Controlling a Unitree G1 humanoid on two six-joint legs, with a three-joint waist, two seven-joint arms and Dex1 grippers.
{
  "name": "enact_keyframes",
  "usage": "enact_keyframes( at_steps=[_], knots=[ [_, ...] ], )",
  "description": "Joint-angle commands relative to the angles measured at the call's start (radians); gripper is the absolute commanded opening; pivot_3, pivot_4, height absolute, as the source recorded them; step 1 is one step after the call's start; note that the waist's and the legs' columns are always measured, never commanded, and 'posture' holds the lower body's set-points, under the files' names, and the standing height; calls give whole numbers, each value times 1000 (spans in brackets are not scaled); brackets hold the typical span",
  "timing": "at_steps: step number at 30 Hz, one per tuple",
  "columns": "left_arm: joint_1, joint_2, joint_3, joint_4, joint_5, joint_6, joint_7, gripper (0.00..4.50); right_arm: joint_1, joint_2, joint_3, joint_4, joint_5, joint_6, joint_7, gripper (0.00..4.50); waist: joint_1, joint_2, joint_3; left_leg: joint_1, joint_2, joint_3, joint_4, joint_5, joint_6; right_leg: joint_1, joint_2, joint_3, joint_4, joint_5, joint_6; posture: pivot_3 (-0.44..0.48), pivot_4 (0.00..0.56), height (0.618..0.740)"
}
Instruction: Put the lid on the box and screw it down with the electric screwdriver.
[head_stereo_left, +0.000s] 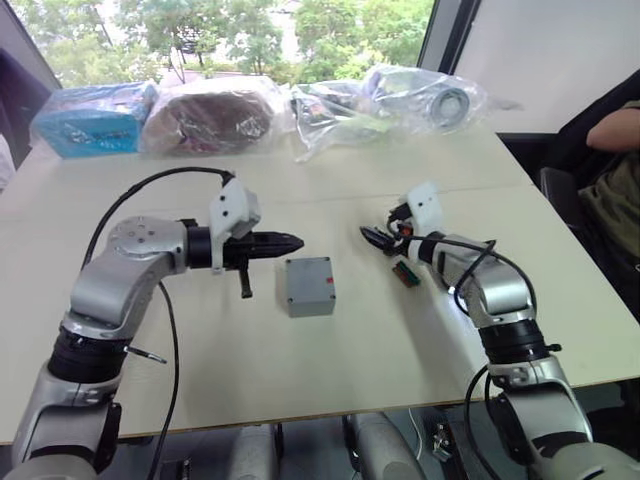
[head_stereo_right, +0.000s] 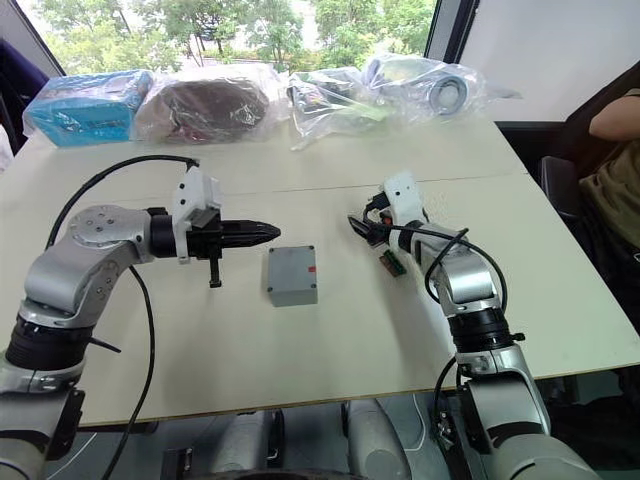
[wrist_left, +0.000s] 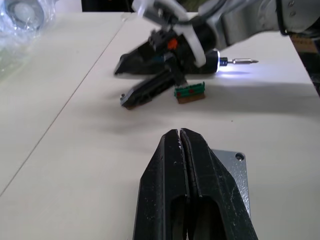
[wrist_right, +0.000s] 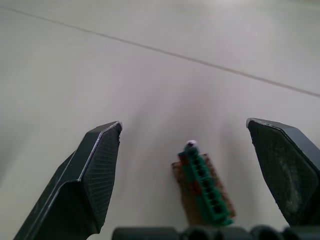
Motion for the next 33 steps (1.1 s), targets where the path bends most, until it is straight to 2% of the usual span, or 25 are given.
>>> enact_keyframes(
  at_steps=[1,11,16,23,24,33],
  knots=[
    [-12,4,6,-37,-16,2,14,0,-29,12,-7,11,-11,-35,10,4117,0,0,0,0,0,0,0,0,0,0,0,0,0,0,0,0,150,740],
    [-5,18,3,-43,-25,4,18,0,-40,26,-16,59,-30,-69,18,4117,0,0,0,0,0,0,0,0,0,0,0,0,0,0,0,0,150,740],
    [-5,18,-2,-43,-24,4,21,0,-51,32,-21,79,-31,-77,19,2934,0,0,0,0,0,0,0,0,0,0,0,0,0,0,0,0,150,740],
    [-6,17,-5,-43,-23,1,23,0,-55,29,-18,98,-42,-75,16,153,0,0,0,0,0,0,0,0,0,0,0,0,0,0,0,0,150,740],
    [-7,17,-5,-43,-23,2,24,0,-55,27,-15,103,-48,-75,16,29,0,0,0,0,0,0,0,0,0,0,0,0,0,0,0,0,150,740],
    [-8,20,-9,-45,-21,1,28,0,-74,22,-42,107,-47,-73,12,29,0,0,0,0,0,0,0,0,0,0,0,0,0,0,0,0,150,740]
  ],
)
